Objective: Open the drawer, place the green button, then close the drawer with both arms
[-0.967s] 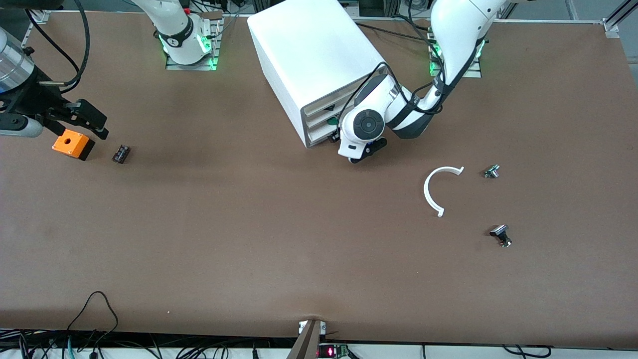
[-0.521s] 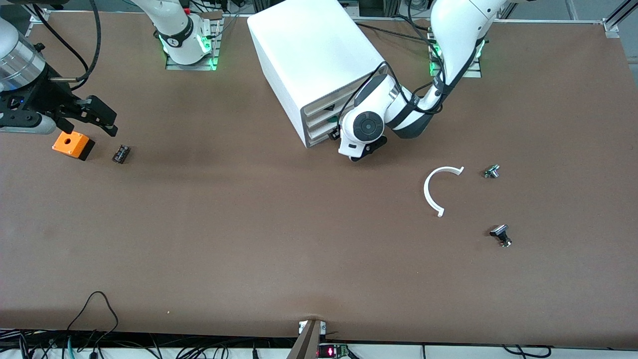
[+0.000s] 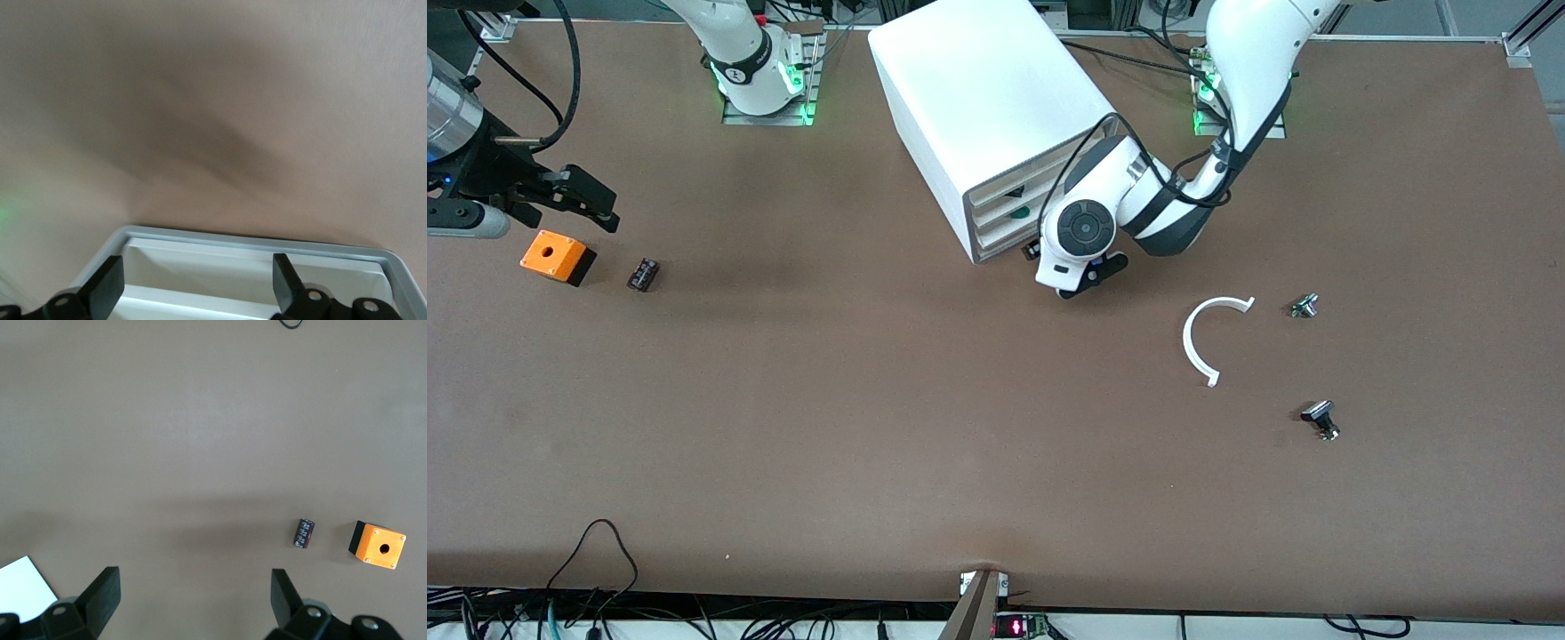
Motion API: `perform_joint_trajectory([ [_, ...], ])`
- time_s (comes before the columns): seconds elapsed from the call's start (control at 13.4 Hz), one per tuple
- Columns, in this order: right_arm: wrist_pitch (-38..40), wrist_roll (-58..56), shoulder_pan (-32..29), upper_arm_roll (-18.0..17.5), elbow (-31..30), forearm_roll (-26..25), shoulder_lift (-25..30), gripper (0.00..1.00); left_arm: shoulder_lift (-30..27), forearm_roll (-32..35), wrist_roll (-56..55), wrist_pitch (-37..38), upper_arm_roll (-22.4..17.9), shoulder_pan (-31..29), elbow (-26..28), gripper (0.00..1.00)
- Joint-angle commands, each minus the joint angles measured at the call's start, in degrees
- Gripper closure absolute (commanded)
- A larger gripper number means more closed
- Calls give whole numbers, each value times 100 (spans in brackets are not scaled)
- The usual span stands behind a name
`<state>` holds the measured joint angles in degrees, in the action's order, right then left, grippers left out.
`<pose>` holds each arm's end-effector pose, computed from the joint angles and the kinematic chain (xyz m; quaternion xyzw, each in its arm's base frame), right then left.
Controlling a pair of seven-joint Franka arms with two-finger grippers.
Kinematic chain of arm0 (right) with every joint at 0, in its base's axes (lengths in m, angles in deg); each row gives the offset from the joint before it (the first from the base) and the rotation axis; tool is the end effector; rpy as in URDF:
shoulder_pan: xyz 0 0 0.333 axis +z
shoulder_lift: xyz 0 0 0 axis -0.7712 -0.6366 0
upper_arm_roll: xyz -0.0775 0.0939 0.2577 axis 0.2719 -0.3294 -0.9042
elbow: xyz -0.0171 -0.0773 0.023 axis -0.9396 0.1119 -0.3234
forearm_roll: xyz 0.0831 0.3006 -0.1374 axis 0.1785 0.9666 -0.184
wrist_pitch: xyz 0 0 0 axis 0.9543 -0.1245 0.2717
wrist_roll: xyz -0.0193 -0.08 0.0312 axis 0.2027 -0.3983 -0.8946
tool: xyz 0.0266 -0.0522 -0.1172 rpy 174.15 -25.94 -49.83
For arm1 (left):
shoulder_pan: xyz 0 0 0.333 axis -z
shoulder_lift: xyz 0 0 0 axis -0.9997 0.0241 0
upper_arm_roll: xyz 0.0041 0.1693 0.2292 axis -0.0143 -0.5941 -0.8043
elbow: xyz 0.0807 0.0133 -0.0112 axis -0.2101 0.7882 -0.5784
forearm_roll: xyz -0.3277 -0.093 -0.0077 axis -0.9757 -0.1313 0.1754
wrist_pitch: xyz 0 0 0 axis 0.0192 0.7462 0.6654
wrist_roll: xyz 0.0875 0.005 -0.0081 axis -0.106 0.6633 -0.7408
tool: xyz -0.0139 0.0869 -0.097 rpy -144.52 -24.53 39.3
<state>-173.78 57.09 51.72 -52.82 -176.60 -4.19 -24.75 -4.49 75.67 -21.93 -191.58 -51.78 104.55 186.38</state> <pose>0.5049 0.0411 0.5623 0.9994 -0.0250 0.0218 0.0068 0.4280 -0.3591 0.2479 -0.9428 -0.2481 0.2136 0.0622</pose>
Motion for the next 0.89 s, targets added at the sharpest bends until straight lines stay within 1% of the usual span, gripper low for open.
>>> perform_joint_trajectory([
  [0.0, 193, -122, -65, -43, 262, 15, -80, 0, -94, 187, 588, 735, -2, -370, -566, 2],
  [0.15, 193, -122, -65, -43, 271, 7, -80, 0, -146, 327, 1177, 1148, 7, -730, -935, 2],
  [0.22, 202, -96, -56, -43, 315, -2, -80, 0, -190, 502, 1449, 1281, 15, -828, -1015, 2],
  [0.52, 281, -52, -65, -43, 385, 6, -80, 0, -532, 1197, 2724, 1414, -11, -1074, -1174, 2],
  [0.74, 246, -113, -144, -34, 394, 6, -80, 0, -849, 1251, 4032, 1423, -2, -1583, -1358, 2],
  [0.82, 246, -122, -135, -34, 394, 6, -80, 0, -928, 1251, 4376, 1527, -2, -1689, -1428, 2],
])
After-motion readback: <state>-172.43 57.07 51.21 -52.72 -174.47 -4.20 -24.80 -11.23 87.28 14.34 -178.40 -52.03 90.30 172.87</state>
